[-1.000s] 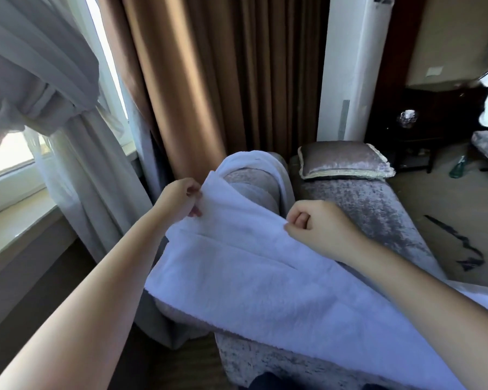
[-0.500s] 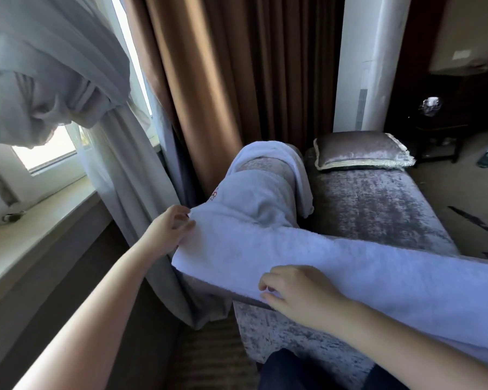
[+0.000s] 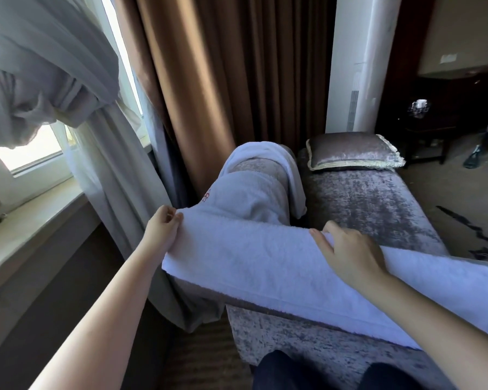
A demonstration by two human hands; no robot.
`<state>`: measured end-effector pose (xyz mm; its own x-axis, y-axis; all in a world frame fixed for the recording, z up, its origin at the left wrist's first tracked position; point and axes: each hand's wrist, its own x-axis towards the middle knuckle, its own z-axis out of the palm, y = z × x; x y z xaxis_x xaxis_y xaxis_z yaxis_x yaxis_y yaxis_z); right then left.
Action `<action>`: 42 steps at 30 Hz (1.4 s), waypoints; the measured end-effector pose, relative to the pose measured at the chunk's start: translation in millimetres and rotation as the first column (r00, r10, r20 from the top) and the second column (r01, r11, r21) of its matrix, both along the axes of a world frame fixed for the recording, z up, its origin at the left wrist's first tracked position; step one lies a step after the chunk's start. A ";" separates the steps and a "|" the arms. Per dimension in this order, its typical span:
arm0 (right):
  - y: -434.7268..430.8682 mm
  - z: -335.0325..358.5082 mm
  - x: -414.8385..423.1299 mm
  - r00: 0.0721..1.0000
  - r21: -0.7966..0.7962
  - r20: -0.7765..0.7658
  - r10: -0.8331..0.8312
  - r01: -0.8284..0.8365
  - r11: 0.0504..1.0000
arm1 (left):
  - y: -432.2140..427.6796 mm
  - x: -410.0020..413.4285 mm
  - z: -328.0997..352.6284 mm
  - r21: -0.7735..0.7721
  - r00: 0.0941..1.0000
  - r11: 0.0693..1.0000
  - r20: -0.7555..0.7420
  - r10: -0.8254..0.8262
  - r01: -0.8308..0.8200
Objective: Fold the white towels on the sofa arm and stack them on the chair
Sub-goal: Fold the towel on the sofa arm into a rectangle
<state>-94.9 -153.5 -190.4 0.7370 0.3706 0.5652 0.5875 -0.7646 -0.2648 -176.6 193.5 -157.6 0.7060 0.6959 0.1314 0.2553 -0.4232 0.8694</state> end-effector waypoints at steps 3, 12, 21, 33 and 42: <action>10.5 -1.4 5.9 0.991 -0.130 -0.010 -0.137 0.134 0.982 | 1.6 -3.7 -0.7 0.097 0.999 0.995 -0.029 0.018 -0.015; 12.4 -21.3 -28.0 0.970 -0.098 0.231 0.072 -0.050 0.994 | -83.0 -2.7 -29.5 0.708 0.981 0.706 0.151 -0.122 -0.021; -92.8 -43.8 -15.7 0.989 -0.179 0.047 -0.142 0.148 0.973 | -253.2 31.2 -67.3 0.869 0.814 0.355 -0.087 -0.574 0.344; -312.8 -54.4 2.0 0.912 -0.085 -0.246 -0.329 0.317 0.944 | -405.0 66.4 -80.3 0.867 0.746 0.195 -0.256 -0.615 0.459; -372.9 -59.3 -9.1 0.661 0.439 -0.750 -0.021 0.522 0.732 | -409.0 69.3 -87.3 0.896 0.778 0.208 -0.203 -0.594 0.392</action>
